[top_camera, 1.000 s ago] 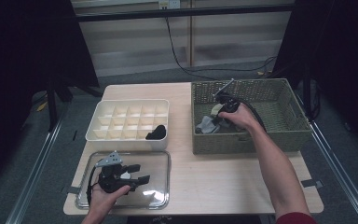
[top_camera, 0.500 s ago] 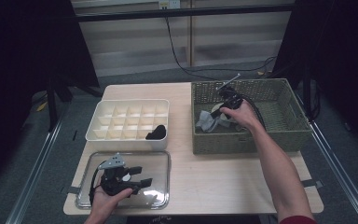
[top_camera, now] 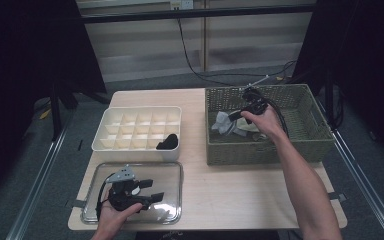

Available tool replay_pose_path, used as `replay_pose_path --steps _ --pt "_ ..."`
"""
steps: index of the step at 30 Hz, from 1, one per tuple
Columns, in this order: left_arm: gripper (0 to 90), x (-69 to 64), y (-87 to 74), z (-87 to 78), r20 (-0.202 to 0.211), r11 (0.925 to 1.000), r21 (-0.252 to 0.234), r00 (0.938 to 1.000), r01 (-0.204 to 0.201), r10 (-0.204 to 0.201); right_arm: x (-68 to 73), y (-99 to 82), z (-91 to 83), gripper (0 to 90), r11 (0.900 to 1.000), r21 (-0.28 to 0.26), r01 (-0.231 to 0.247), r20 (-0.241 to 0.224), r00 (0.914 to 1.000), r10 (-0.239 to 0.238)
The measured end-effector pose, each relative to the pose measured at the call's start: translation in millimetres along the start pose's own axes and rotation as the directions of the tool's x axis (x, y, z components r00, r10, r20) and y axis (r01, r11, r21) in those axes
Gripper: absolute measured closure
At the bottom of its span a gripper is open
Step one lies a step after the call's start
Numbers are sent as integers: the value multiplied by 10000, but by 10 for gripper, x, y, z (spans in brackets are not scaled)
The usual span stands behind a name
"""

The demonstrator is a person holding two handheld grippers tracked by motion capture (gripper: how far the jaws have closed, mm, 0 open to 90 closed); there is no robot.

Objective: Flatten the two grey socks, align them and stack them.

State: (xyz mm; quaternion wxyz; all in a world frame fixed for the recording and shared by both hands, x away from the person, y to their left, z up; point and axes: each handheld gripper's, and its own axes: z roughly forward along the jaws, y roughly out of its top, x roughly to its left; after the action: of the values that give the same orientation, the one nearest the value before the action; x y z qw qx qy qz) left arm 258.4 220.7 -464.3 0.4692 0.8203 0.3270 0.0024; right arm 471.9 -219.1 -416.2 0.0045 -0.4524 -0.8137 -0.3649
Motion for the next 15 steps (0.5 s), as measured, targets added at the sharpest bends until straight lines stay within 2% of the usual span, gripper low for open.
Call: replay_pose_path --steps 6,15 --pt "297 -11 6 11 37 10000 6 10000 -56 56 63 -30 -118 878 9988 -446 222 -64 9997 -225" --pt "302 5 14 24 50 10000 -7 10000 -34 34 70 -81 -234 878 9952 -970 137 -185 9997 -156"
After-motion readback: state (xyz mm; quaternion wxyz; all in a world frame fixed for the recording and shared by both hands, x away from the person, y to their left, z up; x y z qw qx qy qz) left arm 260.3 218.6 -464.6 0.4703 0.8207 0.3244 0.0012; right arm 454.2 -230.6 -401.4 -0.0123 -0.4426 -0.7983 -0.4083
